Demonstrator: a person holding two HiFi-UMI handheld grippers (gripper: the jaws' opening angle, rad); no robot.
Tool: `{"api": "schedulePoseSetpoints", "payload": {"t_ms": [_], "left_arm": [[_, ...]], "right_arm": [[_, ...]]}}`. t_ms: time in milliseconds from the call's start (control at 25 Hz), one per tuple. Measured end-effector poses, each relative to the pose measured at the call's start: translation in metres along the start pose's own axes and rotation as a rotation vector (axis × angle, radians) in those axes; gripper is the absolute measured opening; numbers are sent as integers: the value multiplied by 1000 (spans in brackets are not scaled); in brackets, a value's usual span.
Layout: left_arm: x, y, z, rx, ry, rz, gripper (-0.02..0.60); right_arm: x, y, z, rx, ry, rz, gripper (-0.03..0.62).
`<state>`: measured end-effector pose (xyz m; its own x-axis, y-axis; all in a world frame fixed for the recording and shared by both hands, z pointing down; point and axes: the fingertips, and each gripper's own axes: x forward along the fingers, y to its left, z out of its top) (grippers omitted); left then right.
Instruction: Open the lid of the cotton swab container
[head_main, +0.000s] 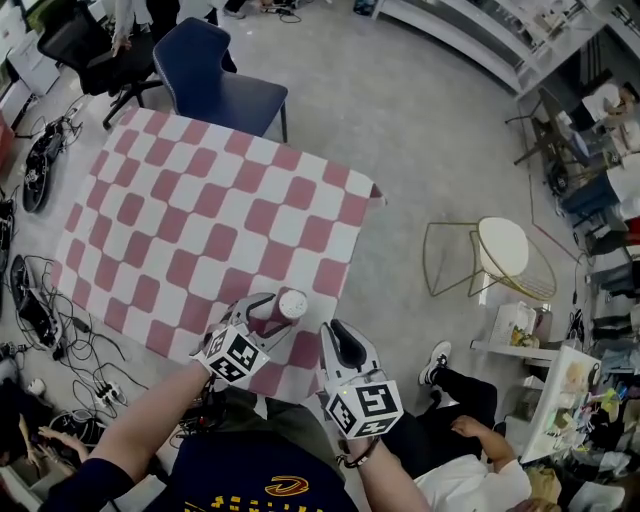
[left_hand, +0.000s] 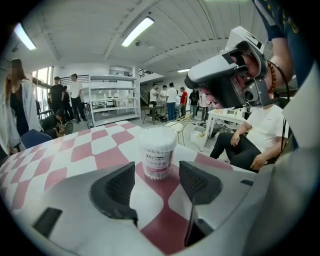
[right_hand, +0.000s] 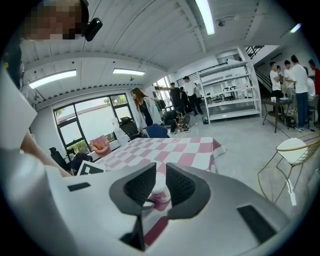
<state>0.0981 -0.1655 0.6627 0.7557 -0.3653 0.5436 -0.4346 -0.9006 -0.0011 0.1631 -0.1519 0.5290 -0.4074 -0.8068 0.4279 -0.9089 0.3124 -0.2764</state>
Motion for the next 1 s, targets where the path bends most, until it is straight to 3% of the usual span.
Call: {"api": "schedulePoseSetpoints", "payload": {"t_ms": [560, 1000], "left_arm": [[17, 5, 1, 41, 11, 27, 262], [16, 0, -1, 83, 44, 11, 224]], "right_arm": [[-7, 0, -11, 45, 19, -1, 44], [-18, 2, -15, 60, 15, -8, 44]]}}
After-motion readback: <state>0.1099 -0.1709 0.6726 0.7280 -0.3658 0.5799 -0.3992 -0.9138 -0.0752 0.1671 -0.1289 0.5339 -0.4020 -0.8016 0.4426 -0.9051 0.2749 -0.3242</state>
